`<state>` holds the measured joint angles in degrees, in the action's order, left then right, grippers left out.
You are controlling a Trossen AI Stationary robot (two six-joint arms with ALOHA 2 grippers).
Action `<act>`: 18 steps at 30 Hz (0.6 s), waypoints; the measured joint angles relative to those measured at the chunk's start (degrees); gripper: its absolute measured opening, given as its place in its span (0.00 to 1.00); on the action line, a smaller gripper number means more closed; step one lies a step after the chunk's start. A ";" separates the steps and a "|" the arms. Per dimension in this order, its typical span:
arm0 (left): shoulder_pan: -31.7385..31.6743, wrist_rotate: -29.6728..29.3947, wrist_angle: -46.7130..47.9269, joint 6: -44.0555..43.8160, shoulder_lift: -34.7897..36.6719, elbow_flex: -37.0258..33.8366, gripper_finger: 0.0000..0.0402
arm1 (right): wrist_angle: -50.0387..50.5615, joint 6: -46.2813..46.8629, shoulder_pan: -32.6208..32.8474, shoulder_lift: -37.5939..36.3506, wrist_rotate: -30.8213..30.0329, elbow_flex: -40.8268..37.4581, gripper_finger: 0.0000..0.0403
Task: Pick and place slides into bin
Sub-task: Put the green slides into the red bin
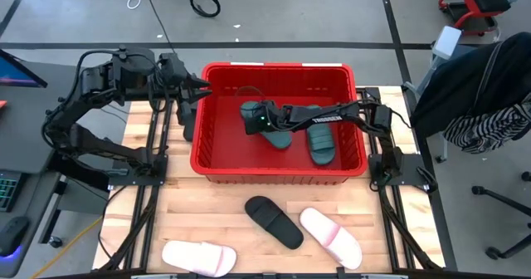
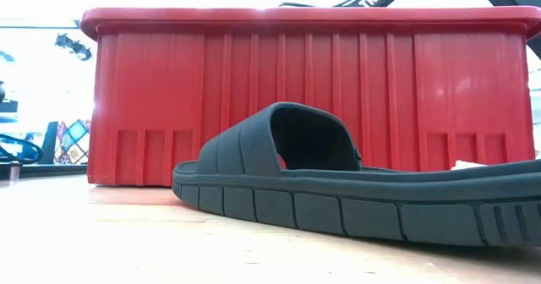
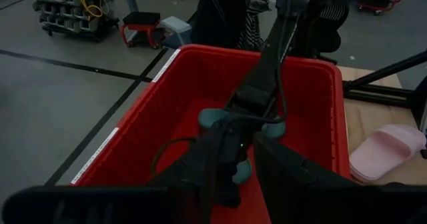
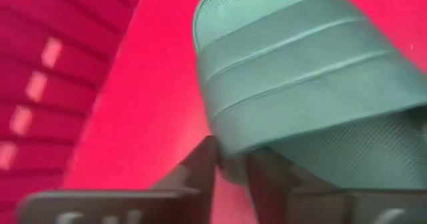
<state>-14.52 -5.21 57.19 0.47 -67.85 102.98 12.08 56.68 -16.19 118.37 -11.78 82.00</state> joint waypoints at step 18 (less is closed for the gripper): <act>0.01 0.00 0.66 2.50 0.04 -0.83 0.27 | 7.93 19.07 -2.71 -16.03 -2.60 -0.02 0.03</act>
<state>-14.52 -5.21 57.85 2.97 -67.81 102.15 20.00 75.75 -18.90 102.34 -14.37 81.97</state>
